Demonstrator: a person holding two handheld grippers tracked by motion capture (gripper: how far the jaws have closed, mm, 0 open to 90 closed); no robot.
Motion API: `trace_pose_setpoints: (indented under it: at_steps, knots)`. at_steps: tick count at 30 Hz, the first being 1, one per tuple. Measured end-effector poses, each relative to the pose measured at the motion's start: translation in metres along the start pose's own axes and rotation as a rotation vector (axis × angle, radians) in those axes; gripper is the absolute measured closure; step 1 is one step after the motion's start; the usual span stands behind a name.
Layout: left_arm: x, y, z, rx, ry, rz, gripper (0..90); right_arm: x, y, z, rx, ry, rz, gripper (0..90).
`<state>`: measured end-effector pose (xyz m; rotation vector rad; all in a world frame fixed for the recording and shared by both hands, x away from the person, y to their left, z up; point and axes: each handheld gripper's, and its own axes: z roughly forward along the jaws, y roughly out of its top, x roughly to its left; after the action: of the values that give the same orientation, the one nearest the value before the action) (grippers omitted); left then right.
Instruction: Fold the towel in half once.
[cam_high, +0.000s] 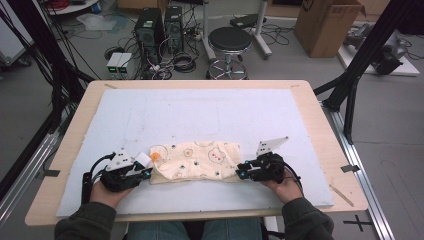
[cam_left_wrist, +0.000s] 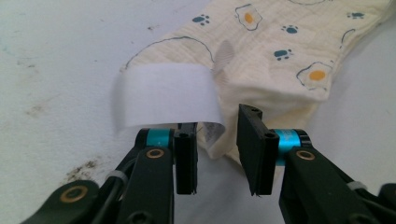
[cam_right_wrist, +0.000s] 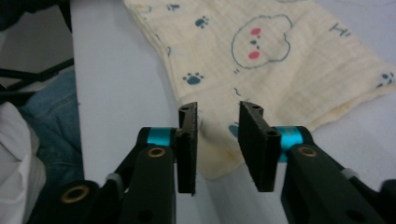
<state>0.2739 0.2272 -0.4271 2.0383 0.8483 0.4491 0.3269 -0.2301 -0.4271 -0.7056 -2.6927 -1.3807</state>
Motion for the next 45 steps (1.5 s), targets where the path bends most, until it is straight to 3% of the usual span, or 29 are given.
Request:
trace_pose_setpoints:
  at_steps: [3,6,13,18,23,28,30,37,42,45]
  knots:
    - [0.003,0.0,-0.007,-0.013,0.012,-0.01,65.0,0.002,0.003,-0.006,-0.043,0.043,0.005,62.5]
    - [0.006,0.002,-0.014,-0.039,0.026,-0.025,62.2,0.005,0.007,-0.011,-0.064,0.038,-0.007,61.6]
    - [0.013,0.013,-0.029,-0.095,0.054,-0.04,59.6,0.004,0.016,-0.008,-0.047,0.003,-0.03,61.6]
    - [0.014,0.02,-0.031,-0.108,0.048,-0.037,59.3,0.001,0.02,-0.002,-0.032,-0.036,-0.033,61.7]
    - [0.004,0.021,-0.014,-0.084,0.001,-0.022,61.6,-0.002,0.023,0.007,-0.012,-0.068,-0.023,61.7]
    - [-0.008,0.02,0.008,-0.033,-0.051,0.017,66.6,-0.002,0.025,0.019,0.02,-0.08,-0.037,61.3]
    - [-0.011,0.018,0.016,-0.024,-0.074,0.008,66.6,-0.002,0.024,0.023,0.037,-0.08,-0.037,60.4]
    - [-0.013,0.012,0.029,0.052,-0.091,0.025,67.8,-0.004,0.015,0.03,0.086,-0.099,-0.037,58.9]
    - [-0.012,0.007,0.033,0.103,-0.078,0.016,66.6,-0.001,0.01,0.031,0.106,-0.122,-0.073,56.4]
    - [-0.011,0.006,0.033,0.102,-0.083,0.005,66.1,0.002,0.008,0.03,0.105,-0.132,-0.076,55.3]
